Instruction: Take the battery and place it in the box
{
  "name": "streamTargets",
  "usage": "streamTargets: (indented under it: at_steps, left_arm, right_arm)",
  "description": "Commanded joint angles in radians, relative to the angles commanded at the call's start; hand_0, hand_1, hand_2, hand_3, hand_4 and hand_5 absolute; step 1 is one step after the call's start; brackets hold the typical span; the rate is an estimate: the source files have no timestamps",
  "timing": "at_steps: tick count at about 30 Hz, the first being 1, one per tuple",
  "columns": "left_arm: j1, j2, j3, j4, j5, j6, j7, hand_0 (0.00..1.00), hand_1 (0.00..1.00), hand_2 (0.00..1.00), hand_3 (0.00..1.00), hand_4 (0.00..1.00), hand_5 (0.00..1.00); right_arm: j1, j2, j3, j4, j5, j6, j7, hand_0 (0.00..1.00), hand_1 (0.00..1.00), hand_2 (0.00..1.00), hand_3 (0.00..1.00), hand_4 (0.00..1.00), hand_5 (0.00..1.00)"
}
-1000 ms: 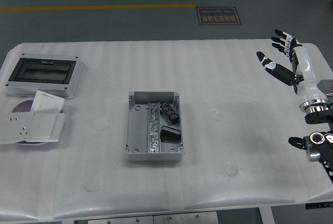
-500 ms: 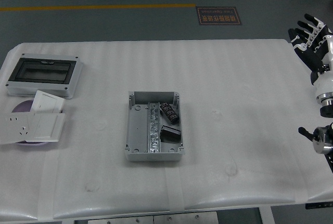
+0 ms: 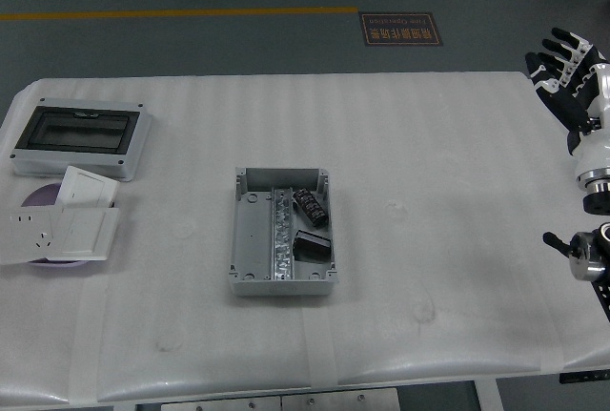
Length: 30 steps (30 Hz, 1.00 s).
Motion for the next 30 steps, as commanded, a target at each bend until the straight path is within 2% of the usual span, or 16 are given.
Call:
streamTargets:
  at_steps: [4,13,14,15,23,30]
  left_arm:
    - [-0.002,0.002,-0.008,0.001,0.005,0.003,-0.003,0.628,0.642,0.596,0.637,0.662,0.103]
    - [-0.003,0.002,-0.009,0.0,0.013,-0.001,0.011,0.629,0.643,0.598,0.637,0.67,0.116]
    - [-0.002,0.003,-0.009,0.0,0.015,-0.004,0.016,0.625,0.643,0.598,0.637,0.67,0.118]
    - [-0.001,0.004,-0.011,-0.001,0.019,-0.007,0.021,0.625,0.643,0.598,0.637,0.67,0.118]
    - [0.006,0.008,-0.075,0.001,0.094,-0.081,0.139,0.627,0.642,0.599,0.638,0.67,0.12]
    - [-0.004,-0.003,-0.042,0.001,0.06,-0.123,0.195,0.63,0.643,0.608,0.646,0.671,0.12]
  right_arm:
    - [0.001,0.003,-0.018,-0.005,-0.069,-0.032,-0.04,0.762,0.708,0.735,0.735,0.796,0.327]
    - [0.007,0.02,-0.048,-0.021,-0.109,-0.033,-0.073,0.742,0.679,0.728,0.715,0.779,0.324]
    - [0.009,0.019,-0.052,-0.023,-0.11,-0.032,-0.075,0.7,0.647,0.711,0.7,0.713,0.313]
    - [0.01,0.019,-0.056,-0.023,-0.112,-0.031,-0.076,0.7,0.647,0.711,0.7,0.713,0.313]
    - [0.017,0.013,-0.081,-0.032,-0.146,-0.005,-0.1,0.698,0.646,0.712,0.702,0.713,0.324]
    - [0.02,0.011,-0.088,-0.034,-0.128,0.017,-0.103,0.698,0.644,0.717,0.701,0.708,0.331]
